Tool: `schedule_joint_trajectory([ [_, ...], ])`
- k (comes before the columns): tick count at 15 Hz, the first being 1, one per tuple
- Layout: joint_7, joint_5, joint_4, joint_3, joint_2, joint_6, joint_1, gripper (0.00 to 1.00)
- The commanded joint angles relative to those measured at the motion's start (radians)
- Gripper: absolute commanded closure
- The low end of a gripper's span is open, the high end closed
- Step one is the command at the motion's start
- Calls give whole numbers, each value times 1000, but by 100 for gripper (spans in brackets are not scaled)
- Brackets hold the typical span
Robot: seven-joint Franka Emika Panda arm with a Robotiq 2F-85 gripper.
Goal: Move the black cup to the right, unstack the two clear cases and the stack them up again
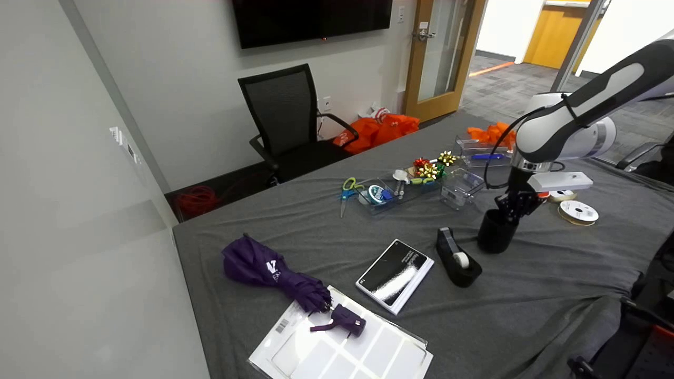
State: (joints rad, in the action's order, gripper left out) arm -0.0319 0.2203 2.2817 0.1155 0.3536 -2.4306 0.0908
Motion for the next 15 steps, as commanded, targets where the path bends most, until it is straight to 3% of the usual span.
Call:
schedule_joint_trajectory([
  [1, 30, -29, 47, -5, -94, 33, 22, 98],
  [8, 33, -216, 99, 46, -279, 104, 31, 98],
  [15, 162, -361, 80, 120, -365, 159, 110, 98],
])
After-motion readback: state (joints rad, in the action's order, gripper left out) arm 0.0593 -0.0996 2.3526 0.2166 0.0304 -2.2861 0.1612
